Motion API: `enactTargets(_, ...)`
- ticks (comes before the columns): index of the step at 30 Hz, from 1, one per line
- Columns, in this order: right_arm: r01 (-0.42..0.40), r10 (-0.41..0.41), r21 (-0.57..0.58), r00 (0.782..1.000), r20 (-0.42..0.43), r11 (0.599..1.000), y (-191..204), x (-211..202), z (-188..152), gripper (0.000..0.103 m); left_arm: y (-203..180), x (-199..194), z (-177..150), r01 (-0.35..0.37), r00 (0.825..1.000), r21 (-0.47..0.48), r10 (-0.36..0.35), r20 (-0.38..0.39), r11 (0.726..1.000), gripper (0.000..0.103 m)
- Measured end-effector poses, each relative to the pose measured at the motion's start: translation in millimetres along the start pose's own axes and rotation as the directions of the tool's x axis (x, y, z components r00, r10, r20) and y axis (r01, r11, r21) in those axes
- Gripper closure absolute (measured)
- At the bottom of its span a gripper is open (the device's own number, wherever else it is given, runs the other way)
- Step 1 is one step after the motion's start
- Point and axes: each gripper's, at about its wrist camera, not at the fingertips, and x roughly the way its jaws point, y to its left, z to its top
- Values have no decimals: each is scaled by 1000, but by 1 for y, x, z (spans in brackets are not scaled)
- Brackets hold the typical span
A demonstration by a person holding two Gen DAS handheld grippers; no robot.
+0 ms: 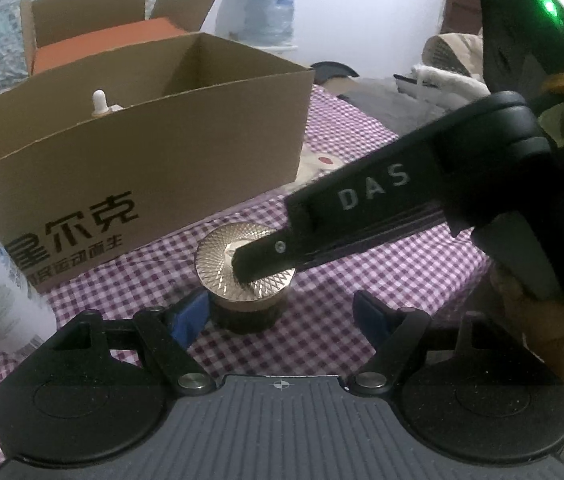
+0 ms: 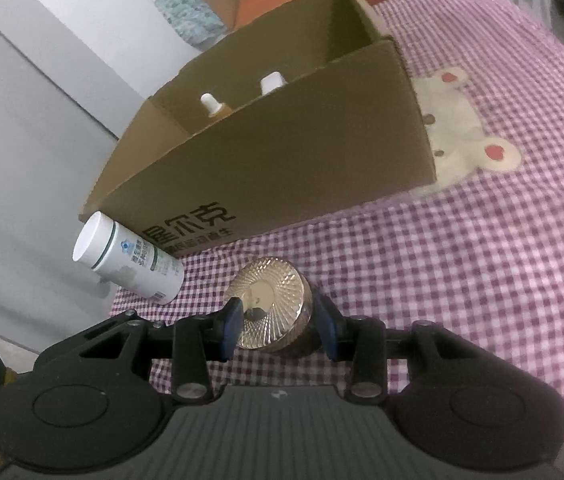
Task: Organize rigid objects
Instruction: 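Carry the gold-lidded jar into the box and open the right gripper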
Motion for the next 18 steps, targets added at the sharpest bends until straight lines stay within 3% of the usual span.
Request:
enactTargets(5, -30, 30, 31, 1000, -3, 999, -9, -2, 0, 59, 1, -2, 4, -26, 1000, 30, 25, 13, 999, 26)
enactTargets(11, -52, 52, 53, 999, -1, 997, -16, 0, 2, 59, 1, 17, 9, -56, 998, 104, 59, -28, 993, 26)
enactTargets(18, -78, 78, 73, 997, 0, 994, -24, -1, 4, 57, 0, 25, 12, -86, 995, 110, 91, -39, 990, 40)
